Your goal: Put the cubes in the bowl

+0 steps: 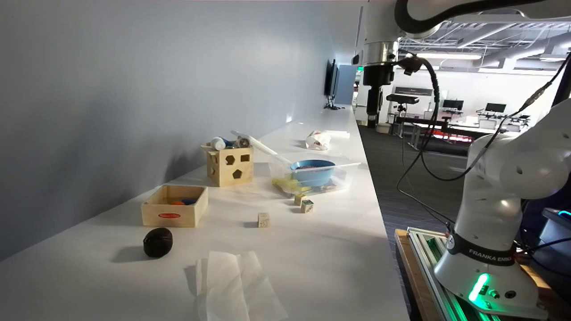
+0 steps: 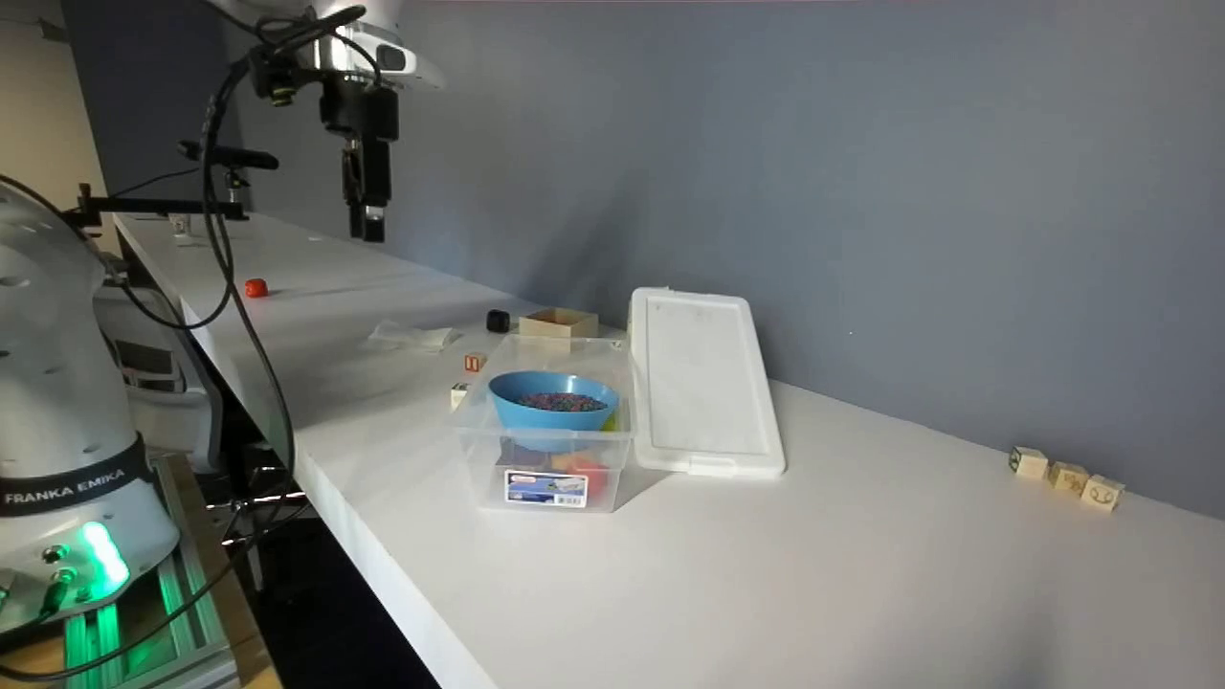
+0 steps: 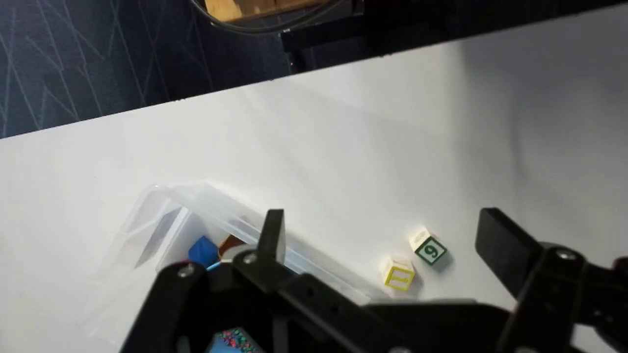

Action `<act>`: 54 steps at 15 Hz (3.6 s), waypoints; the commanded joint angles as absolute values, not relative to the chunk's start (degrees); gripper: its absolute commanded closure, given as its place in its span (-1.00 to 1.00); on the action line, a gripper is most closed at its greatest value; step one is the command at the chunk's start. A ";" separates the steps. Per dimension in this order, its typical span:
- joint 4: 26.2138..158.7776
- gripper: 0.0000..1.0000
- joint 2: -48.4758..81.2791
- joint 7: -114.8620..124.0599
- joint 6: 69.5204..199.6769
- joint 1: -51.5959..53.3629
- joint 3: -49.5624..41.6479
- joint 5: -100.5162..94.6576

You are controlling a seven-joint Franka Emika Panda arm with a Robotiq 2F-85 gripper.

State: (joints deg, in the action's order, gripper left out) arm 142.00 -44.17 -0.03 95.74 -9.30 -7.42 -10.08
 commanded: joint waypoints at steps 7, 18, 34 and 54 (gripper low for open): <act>155.16 -1.00 -31.37 27.13 128.13 -11.11 0.46 -7.65; 155.80 -1.00 -25.35 28.68 141.91 -9.87 -2.45 3.88; 152.08 -1.00 -3.65 34.65 156.77 -6.83 -0.15 8.70; 150.13 0.81 -29.05 36.83 148.81 -11.25 -1.31 3.94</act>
